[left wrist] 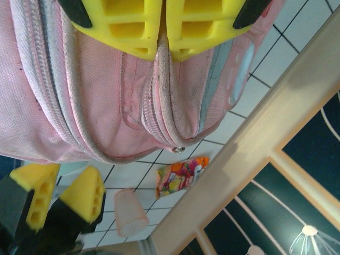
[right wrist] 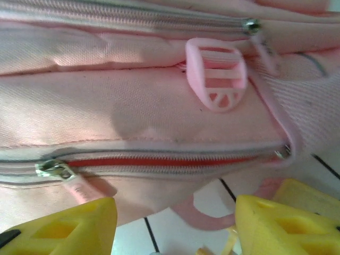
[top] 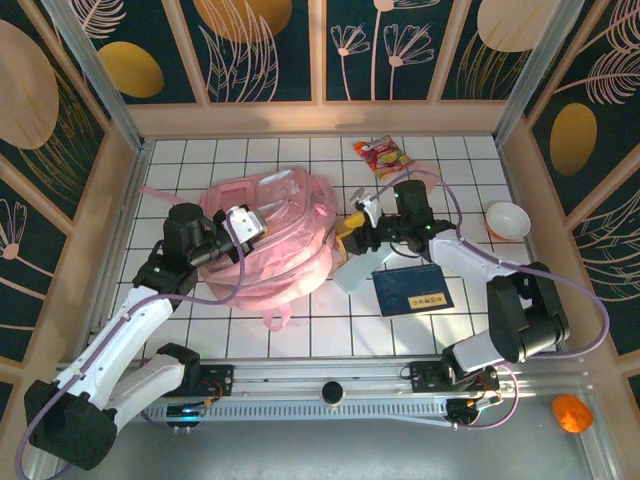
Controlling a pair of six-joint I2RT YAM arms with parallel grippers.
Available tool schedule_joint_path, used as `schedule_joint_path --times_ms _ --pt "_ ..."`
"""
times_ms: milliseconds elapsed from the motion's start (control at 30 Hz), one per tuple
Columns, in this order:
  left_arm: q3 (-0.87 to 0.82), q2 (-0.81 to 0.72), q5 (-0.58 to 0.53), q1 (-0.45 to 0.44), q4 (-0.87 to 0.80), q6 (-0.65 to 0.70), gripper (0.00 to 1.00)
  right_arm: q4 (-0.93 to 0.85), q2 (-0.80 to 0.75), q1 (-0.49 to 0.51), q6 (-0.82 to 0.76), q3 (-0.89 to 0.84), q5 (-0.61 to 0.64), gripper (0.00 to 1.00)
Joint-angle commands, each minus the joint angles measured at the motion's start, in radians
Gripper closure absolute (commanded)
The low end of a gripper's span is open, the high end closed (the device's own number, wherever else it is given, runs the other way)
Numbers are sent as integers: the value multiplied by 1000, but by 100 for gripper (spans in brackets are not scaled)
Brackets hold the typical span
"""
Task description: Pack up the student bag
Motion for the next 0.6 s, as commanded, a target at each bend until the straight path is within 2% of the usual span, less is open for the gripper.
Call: schedule_joint_path --times_ms 0,367,567 --pt "40 -35 105 -1 122 33 100 -68 46 13 -129 46 -117 39" --pt "61 4 91 -2 128 22 100 -192 68 87 -181 48 -239 41" --pt "58 11 92 -1 153 -3 100 -41 48 106 -51 10 -259 43"
